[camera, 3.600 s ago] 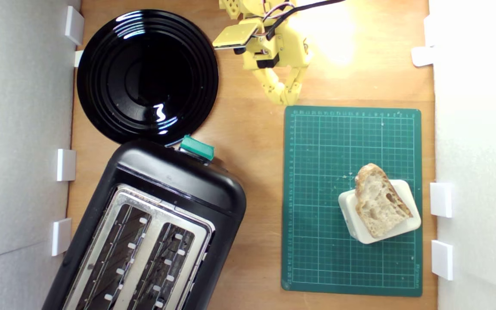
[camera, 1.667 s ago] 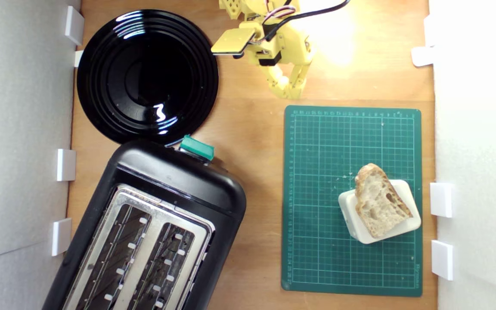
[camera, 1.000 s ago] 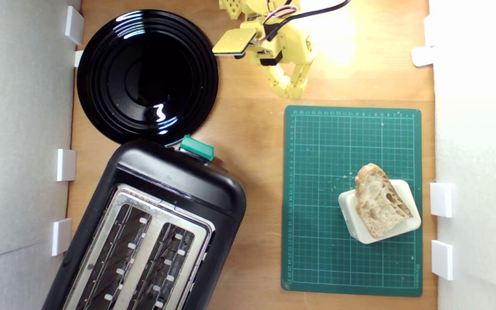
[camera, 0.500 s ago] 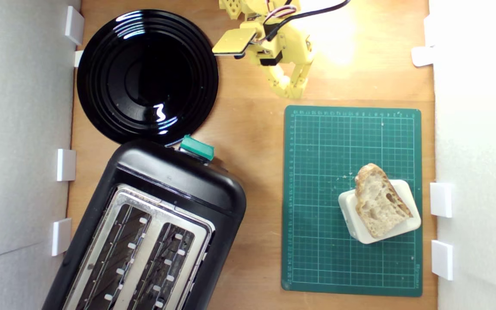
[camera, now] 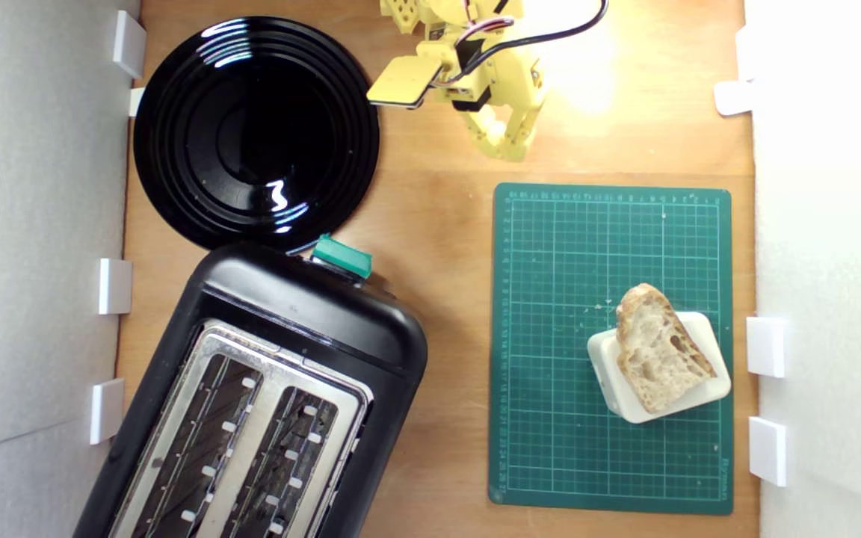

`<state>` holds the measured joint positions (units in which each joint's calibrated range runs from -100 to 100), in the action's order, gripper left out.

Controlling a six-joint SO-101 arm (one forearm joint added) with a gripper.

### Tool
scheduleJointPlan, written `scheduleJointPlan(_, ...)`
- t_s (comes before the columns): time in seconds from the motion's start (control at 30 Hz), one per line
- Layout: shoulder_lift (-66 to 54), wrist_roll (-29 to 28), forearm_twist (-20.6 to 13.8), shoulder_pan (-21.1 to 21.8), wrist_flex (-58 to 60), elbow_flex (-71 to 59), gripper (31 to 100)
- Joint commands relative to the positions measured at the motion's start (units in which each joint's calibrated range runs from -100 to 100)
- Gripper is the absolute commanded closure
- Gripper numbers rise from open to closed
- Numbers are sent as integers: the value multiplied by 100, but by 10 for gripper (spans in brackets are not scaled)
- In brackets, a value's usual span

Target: Pick bread and place in toaster

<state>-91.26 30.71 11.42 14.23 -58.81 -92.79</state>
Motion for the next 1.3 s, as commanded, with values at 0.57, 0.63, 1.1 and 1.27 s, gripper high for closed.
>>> scheduleJointPlan(0.57, 3012, -986, 427, 631, 4030, 895, 807)
scheduleJointPlan(0.63, 3353, -1075, 372, 704, 4465, 895, 807)
scheduleJointPlan(1.1, 5923, -2462, -1885, 905, 7613, 904, 807)
scheduleJointPlan(1.27, 6489, -2498, -1885, 1042, 8484, 895, 807)
